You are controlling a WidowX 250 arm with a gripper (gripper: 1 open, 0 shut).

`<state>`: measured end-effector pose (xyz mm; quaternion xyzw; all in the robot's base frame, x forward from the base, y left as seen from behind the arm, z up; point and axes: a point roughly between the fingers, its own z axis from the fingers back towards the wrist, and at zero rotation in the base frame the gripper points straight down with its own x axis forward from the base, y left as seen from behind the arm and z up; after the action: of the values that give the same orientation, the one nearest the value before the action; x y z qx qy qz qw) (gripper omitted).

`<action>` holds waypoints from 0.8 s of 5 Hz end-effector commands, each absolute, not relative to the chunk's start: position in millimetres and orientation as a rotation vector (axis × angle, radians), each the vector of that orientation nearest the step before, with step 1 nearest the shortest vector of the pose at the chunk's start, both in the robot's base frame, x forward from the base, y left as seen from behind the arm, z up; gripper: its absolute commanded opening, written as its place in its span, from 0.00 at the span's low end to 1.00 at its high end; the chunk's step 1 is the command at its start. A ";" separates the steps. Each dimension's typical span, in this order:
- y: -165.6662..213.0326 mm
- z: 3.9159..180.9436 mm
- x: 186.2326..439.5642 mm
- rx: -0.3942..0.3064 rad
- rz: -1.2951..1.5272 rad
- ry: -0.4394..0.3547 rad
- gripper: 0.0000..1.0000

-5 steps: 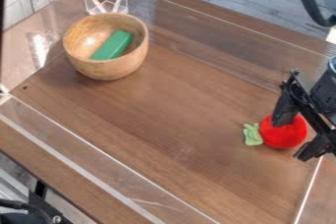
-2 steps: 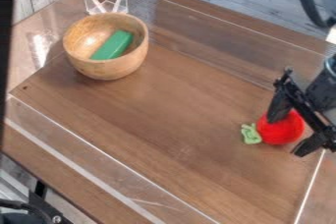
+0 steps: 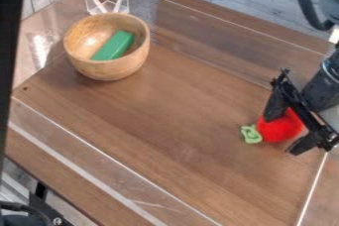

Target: Move the red object to the left side of the table

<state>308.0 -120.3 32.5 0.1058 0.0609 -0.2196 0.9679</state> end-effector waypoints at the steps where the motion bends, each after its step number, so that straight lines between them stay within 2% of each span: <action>1: -105.7 42.6 307.7 0.201 -0.381 0.063 1.00; 3: -98.8 35.6 298.0 0.190 -0.284 0.031 1.00; 4: -95.5 35.3 298.6 0.199 -0.300 0.028 0.00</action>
<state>292.9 -97.2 18.7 0.1037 0.0407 -0.1549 0.9816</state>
